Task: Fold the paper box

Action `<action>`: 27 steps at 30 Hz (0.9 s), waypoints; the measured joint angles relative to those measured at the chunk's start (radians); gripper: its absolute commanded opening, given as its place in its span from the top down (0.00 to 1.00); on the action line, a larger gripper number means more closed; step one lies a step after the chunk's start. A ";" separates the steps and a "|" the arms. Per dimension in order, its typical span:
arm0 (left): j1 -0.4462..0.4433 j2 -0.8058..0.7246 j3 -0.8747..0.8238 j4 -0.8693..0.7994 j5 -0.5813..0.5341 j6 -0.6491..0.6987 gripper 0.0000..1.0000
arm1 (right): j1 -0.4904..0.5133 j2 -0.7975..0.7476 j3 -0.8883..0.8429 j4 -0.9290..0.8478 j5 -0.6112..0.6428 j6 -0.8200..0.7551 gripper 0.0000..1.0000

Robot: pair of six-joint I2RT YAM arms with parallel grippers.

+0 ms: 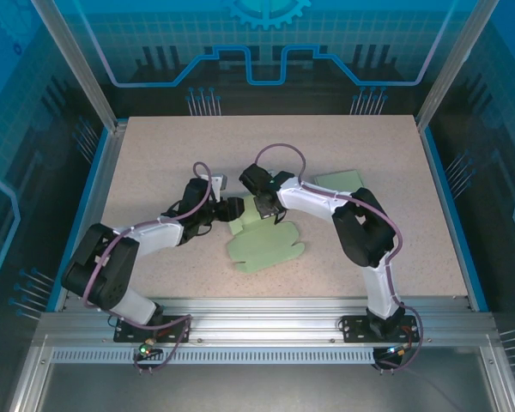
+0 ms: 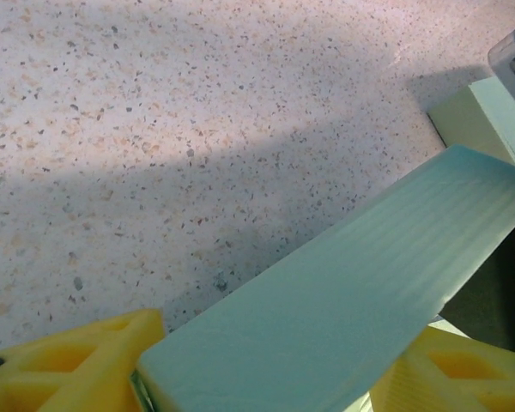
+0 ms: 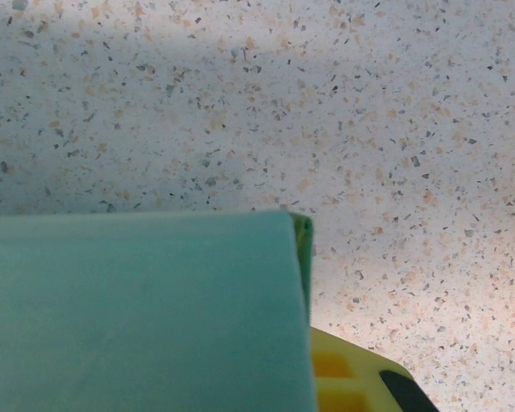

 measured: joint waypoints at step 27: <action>-0.077 0.020 -0.053 -0.178 -0.156 -0.085 0.69 | 0.000 0.010 0.019 -0.010 -0.022 -0.003 1.00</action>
